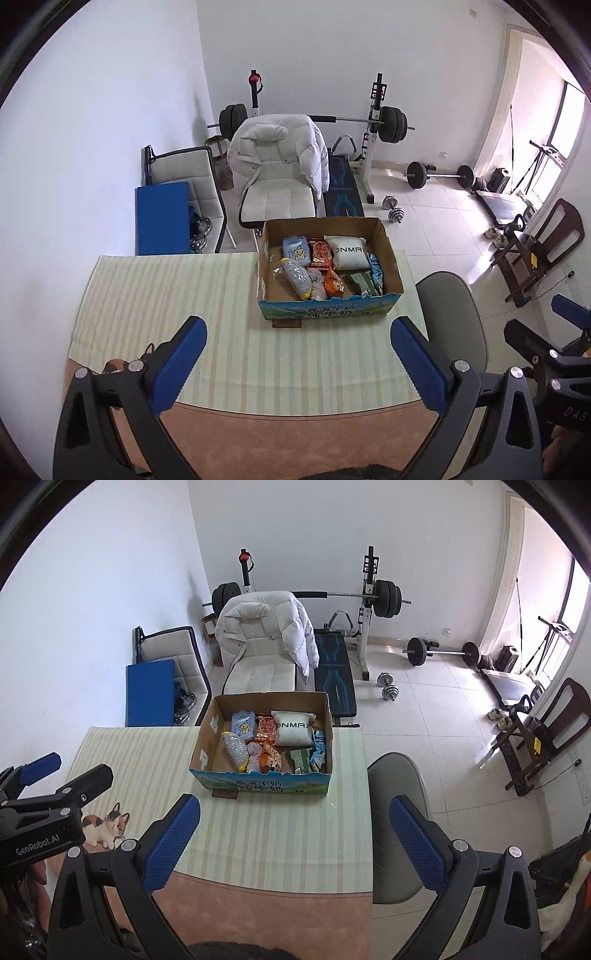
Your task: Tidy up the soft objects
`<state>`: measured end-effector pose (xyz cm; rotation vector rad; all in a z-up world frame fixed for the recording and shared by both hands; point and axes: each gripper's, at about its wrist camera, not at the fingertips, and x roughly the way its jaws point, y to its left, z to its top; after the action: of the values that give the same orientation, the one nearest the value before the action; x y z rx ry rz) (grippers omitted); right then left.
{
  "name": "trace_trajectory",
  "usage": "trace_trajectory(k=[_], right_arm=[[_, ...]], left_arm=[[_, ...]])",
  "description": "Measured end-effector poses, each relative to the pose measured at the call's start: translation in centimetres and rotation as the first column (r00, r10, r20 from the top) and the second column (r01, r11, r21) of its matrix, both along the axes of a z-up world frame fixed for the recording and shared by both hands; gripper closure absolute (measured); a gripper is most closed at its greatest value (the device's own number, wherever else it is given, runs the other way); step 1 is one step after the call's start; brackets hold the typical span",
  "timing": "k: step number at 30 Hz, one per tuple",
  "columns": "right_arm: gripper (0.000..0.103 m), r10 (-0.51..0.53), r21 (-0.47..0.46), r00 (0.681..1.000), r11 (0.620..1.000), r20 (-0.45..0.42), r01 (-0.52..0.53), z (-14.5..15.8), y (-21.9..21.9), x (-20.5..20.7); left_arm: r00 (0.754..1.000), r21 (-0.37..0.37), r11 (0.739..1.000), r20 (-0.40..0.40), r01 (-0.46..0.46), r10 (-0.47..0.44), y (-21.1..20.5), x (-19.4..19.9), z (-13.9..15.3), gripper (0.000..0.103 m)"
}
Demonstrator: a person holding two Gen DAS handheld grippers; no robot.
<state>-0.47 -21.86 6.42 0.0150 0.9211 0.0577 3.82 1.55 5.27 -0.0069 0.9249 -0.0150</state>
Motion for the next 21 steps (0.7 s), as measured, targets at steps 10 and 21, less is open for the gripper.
trace_trajectory(k=[10, 21], right_arm=[[0.000, -0.040, -0.025, 0.998, 0.999, 0.052, 0.041, 1.6, -0.6, -2.0], [0.000, -0.045, -0.032, 0.992, 0.998, 0.118, 0.049, 3.4, -0.5, -1.9]], left_arm=[[0.999, -0.001, 1.000, 0.045, -0.008, 0.008, -0.6, -1.1, 0.6, 0.001], [0.996, 0.005, 1.000, 0.090, -0.008, 0.007, -1.2, -2.1, 1.8, 0.001]])
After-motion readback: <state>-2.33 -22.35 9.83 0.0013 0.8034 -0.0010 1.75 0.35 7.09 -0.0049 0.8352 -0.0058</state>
